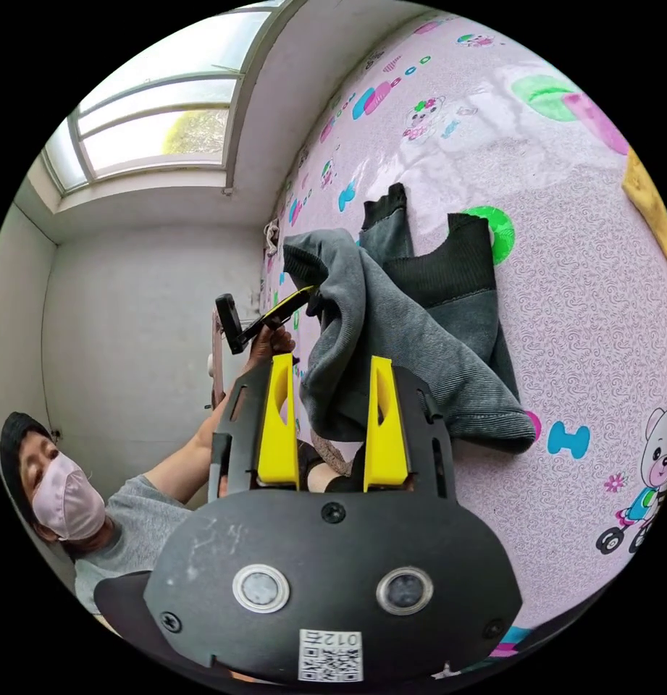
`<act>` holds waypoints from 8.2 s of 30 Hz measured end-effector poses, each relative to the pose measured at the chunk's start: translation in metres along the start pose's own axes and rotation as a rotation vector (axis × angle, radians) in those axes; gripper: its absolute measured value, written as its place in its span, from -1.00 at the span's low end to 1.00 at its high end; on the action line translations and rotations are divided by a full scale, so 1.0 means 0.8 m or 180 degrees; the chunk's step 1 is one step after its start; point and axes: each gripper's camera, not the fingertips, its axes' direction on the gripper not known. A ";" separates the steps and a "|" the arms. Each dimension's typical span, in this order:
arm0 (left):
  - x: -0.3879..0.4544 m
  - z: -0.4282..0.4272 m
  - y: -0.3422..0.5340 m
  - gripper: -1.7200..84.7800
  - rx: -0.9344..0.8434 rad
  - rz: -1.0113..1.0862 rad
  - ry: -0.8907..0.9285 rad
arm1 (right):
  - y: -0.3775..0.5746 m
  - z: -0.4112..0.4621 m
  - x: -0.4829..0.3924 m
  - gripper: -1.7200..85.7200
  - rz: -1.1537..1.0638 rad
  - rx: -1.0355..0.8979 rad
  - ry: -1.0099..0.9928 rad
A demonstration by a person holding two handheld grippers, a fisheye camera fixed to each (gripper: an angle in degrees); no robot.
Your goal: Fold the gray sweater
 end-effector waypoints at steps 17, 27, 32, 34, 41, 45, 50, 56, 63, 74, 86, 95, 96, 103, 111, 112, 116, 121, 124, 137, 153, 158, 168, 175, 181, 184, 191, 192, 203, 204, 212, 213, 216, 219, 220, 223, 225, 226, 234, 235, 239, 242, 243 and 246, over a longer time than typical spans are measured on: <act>0.137 -0.194 0.061 -0.95 0.0991 -0.0126 -0.0351 | 0.177 0.129 0.099 -0.93 -0.0821 0.0205 0.0812; 0.306 -0.437 0.102 -0.95 0.1783 0.0112 -0.1122 | 0.296 0.104 0.011 -0.95 -0.2288 0.0933 0.2194; 0.432 -0.608 0.140 -0.96 0.2352 0.0304 -0.1878 | 0.377 0.071 -0.052 -0.96 -0.2878 0.1447 0.2657; 0.485 -0.657 0.158 -0.96 0.2528 0.0485 -0.2117 | 0.422 0.057 -0.078 -0.96 -0.3066 0.1717 0.2648; 0.661 -0.720 0.217 -0.96 0.2199 0.1139 -0.3077 | 0.553 0.071 -0.085 -0.96 -0.3461 0.2412 0.2663; 0.701 -0.707 0.263 -0.96 0.2097 0.1299 -0.3128 | 0.610 0.080 -0.044 -0.96 -0.3401 0.2479 0.2385; 0.761 -0.675 0.348 -0.96 0.2209 0.1395 -0.3212 | 0.693 0.085 0.001 -0.96 -0.3401 0.2846 0.2085; 0.801 -0.656 0.419 -0.95 0.2513 0.1346 -0.3388 | 0.766 0.072 0.004 -0.95 -0.3422 0.3094 0.1757; 0.781 -0.656 0.435 -0.95 0.2707 0.1277 -0.3339 | 0.783 0.050 -0.046 -0.95 -0.3597 0.3205 0.1737; 0.429 -0.572 0.080 -0.94 0.1419 0.0926 -0.2919 | 0.409 0.093 -0.171 -0.90 -0.3406 0.2039 0.2279; 0.039 -0.399 -0.059 -0.94 0.0397 -0.0600 -0.1854 | 0.083 0.084 -0.174 -0.83 -0.2018 0.0590 0.2529; -0.008 -0.074 0.144 -0.92 -0.1046 -0.0354 -0.0869 | 0.123 0.046 0.026 -0.77 -0.0352 -0.0730 0.1844; -0.013 -0.064 0.152 -0.92 -0.1085 -0.0414 -0.0811 | 0.121 0.034 0.024 -0.77 -0.0261 -0.0745 0.1704; -0.105 -0.024 0.200 -0.90 -0.1145 -0.1223 -0.0210 | 0.069 -0.002 -0.052 -0.77 -0.0202 -0.0979 0.1564; -0.138 -0.016 0.194 -0.91 -0.1270 -0.1153 -0.0643 | 0.009 -0.051 -0.150 -0.89 -0.0294 -0.1005 0.1821; -0.142 -0.016 0.195 -0.92 -0.1293 -0.1123 -0.0709 | 0.001 -0.057 -0.160 -0.92 -0.0251 -0.1029 0.1694; -0.163 -0.018 0.201 -0.95 -0.1385 -0.0985 -0.0723 | -0.020 -0.086 -0.195 -0.96 -0.0186 -0.0989 0.1663; -0.172 -0.011 0.207 -0.96 -0.1870 -0.0562 -0.0764 | -0.060 -0.140 -0.260 -0.98 -0.0360 -0.1191 0.2211; -0.168 -0.004 0.216 -0.96 -0.2097 -0.0391 -0.0664 | -0.078 -0.165 -0.279 -0.98 -0.0191 -0.1263 0.2090; -0.161 -0.066 0.256 -0.90 -0.1625 -0.0152 -0.1080 | -0.109 -0.208 -0.346 -0.98 -0.0109 -0.1629 0.2200; -0.235 -0.081 0.293 -0.90 -0.1613 -0.0495 -0.1439 | -0.129 -0.236 -0.412 -0.97 -0.0068 -0.1619 0.2099; -0.267 -0.111 0.313 -0.95 -0.1878 -0.0509 -0.1853 | -0.131 -0.239 -0.421 -0.98 -0.0044 -0.1605 0.2053; -0.370 -0.345 0.439 -0.96 -0.0754 -0.2601 -0.2809 | -0.133 -0.232 -0.433 -0.97 -0.0093 -0.1649 0.2011; -0.219 -0.249 0.346 -0.92 -0.0352 -0.1529 -0.1587 | -0.134 -0.219 -0.435 -0.84 -0.0079 -0.1784 0.2106; -0.048 -0.140 0.278 -0.91 -0.0855 -0.0238 -0.1150 | -0.140 -0.229 -0.429 -0.80 0.0066 -0.1333 0.1736; 0.014 -0.117 0.274 -0.92 -0.1100 0.0250 -0.1324 | -0.139 -0.215 -0.421 -0.81 0.0026 -0.1326 0.1761; 0.054 -0.122 0.279 -0.95 -0.1264 0.0365 -0.1462 | -0.131 -0.186 -0.410 -0.96 -0.0156 -0.1456 0.1910; 0.057 -0.124 0.279 -0.95 -0.1286 0.0386 -0.1473 | -0.130 -0.181 -0.408 -0.97 -0.0186 -0.1514 0.1954; 0.092 -0.179 0.282 -0.96 -0.1477 0.0767 -0.1760 | -0.104 -0.143 -0.369 -0.98 -0.0174 -0.1756 0.1905; 0.093 -0.183 0.282 -0.96 -0.1485 0.0787 -0.1764 | -0.100 -0.139 -0.363 -0.98 -0.0155 -0.1774 0.1866; 0.067 -0.261 0.275 -0.96 -0.1410 0.0512 -0.1505 | -0.075 -0.106 -0.327 -0.97 -0.0139 -0.1839 0.1761; 0.063 -0.268 0.274 -0.96 -0.1392 0.0469 -0.1476 | -0.074 -0.100 -0.323 -0.97 -0.0145 -0.1842 0.1759; 0.043 -0.300 0.266 -0.96 -0.1355 0.0302 -0.1329 | -0.068 -0.080 -0.310 -0.96 -0.0168 -0.1963 0.1754; 0.014 -0.342 0.257 -0.96 -0.1254 0.0025 -0.1126 | -0.062 -0.064 -0.300 -0.95 -0.0224 -0.2047 0.1877; -0.005 -0.370 0.257 -0.96 -0.1045 -0.0208 -0.1119 | -0.060 -0.062 -0.298 -0.94 -0.0254 -0.1983 0.1923; -0.082 -0.458 0.274 -0.95 -0.0401 -0.1136 -0.1074 | -0.058 -0.055 -0.298 -0.94 -0.0386 -0.1730 0.1952; -0.141 -0.512 0.302 -0.93 -0.0044 -0.1815 -0.1020 | -0.058 -0.043 -0.299 -0.94 -0.0475 -0.1652 0.1935; -0.179 -0.546 0.327 -0.91 0.0181 -0.2260 -0.1001 | -0.058 -0.032 -0.299 -0.95 -0.0533 -0.1626 0.1938; -0.343 -0.709 0.527 -0.76 0.1347 -0.4291 -0.0965 | -0.047 0.078 -0.321 -0.96 -0.1275 -0.1834 0.2033; -0.356 -0.724 0.551 -0.74 0.1495 -0.4457 -0.0886 | -0.047 0.097 -0.325 -0.96 -0.1395 -0.1862 0.2050; -0.386 -0.756 0.608 -0.69 0.1741 -0.4925 -0.0654 | -0.047 0.154 -0.329 -0.97 -0.1632 -0.2050 0.2111; -0.400 -0.767 0.635 -0.69 0.1907 -0.5152 -0.0443 | -0.045 0.198 -0.330 -0.98 -0.1773 -0.2147 0.2094; -0.403 -0.768 0.639 -0.69 0.1927 -0.5179 -0.0403 | -0.044 0.215 -0.331 -0.98 -0.1822 -0.2176 0.2068; -0.413 -0.778 0.653 -0.73 0.1989 -0.5264 -0.0348 | -0.036 0.257 -0.333 -0.98 -0.1951 -0.2256 0.1993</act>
